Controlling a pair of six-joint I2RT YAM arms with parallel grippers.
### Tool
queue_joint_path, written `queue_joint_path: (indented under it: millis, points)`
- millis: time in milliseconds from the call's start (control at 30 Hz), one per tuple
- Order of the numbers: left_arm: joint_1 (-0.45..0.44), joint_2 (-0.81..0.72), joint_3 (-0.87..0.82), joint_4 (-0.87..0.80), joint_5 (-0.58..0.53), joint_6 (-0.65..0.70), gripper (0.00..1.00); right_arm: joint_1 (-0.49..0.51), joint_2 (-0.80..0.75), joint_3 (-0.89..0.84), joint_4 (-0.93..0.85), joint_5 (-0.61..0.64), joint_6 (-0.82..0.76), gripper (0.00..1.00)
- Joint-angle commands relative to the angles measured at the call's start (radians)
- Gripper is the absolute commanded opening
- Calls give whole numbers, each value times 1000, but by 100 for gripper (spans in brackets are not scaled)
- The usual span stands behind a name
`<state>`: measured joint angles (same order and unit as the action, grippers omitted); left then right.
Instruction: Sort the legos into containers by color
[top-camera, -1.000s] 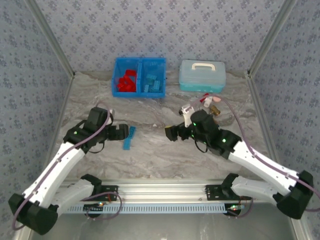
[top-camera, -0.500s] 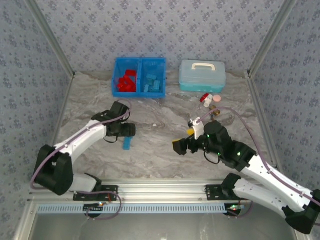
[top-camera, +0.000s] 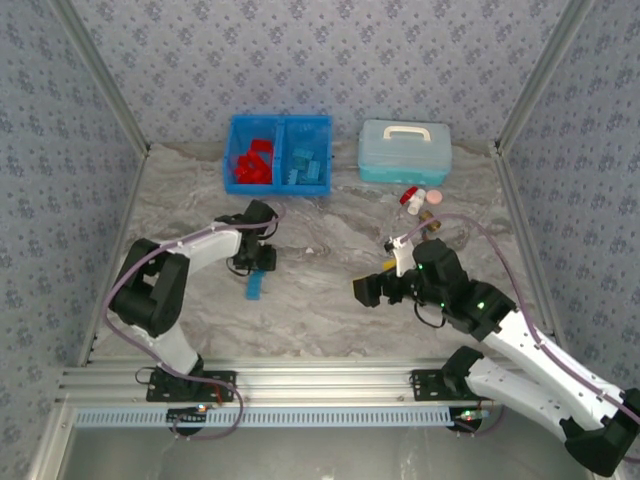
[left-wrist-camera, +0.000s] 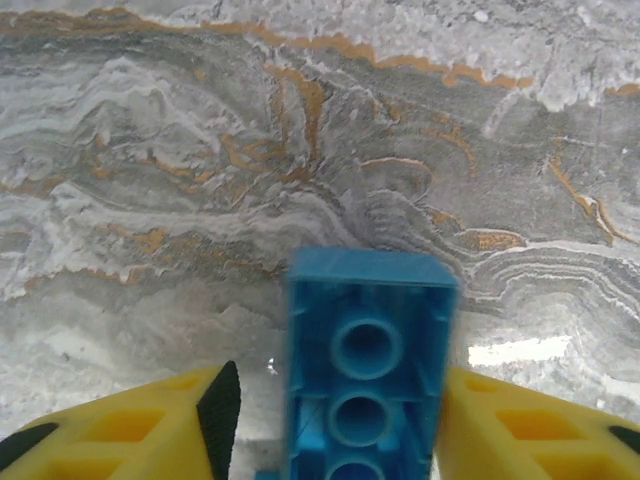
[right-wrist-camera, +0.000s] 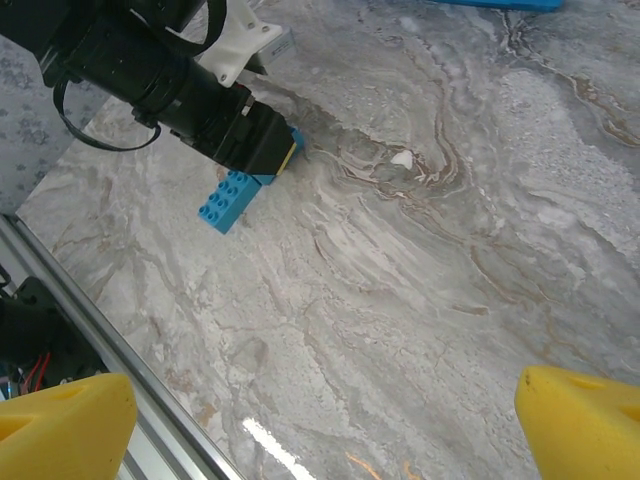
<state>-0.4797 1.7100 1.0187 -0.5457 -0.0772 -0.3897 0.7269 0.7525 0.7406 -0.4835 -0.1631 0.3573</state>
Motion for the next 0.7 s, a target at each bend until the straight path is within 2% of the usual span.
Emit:
queue_joint_path:
  millis: [0, 67, 333, 567, 667]
  points:
    - [-16, 17, 17, 6, -17, -2, 40, -22, -12, -12, -12, -17, 29, 100]
    - [-23, 18, 10, 15, -19, -5, 35, -34, -12, -14, -13, -13, 30, 100]
    - [-30, -18, 28, 15, 14, -13, 32, -68, -12, -14, -17, 0, 50, 100]
    - [-34, -141, 191, -46, 20, -9, 32, -75, -10, -8, -3, -4, 57, 100]
    - [-34, -149, 288, -43, -3, 11, 32, -75, -10, -8, -4, -3, 61, 100]
